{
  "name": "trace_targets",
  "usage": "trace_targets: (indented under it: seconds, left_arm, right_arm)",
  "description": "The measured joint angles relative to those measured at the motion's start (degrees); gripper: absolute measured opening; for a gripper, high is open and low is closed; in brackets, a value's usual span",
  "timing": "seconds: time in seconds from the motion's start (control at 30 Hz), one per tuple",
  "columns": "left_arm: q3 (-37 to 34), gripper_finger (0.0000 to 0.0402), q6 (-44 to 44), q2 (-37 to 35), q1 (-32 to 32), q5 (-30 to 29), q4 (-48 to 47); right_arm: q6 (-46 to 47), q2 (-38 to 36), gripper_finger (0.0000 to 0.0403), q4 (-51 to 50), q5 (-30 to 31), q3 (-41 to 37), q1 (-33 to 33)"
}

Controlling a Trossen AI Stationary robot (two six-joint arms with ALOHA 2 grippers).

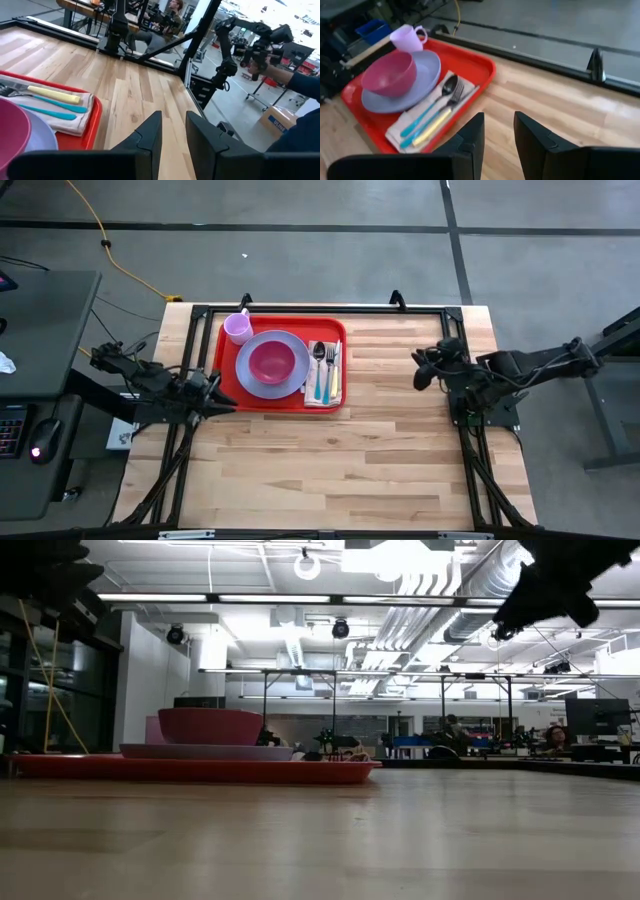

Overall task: Set up tray
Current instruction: Return to Home Position

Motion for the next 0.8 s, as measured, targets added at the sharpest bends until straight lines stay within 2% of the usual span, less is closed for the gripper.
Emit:
trace_targets:
  seconds: [0.17,0.47,0.8]
  left_arm:
    - [-1.8,0.0117,0.1,0.0,0.0,-0.2,2.2]
    - [-2.3,0.0117,1.9,0.0,0.0,-0.4,2.2]
    - [-2.5,0.0117,5.9,0.0,0.0,-1.0,4.1]
  right_arm:
    - [-0.8,-7.1,0.0083,3.4,-1.9,-6.9,0.0]
    - [-12.8,-18.8,0.0083,17.6,-3.8,-17.6,0.0]
    - [-15.4,-27.4,0.0083,25.2,-7.9,-25.4,0.0]
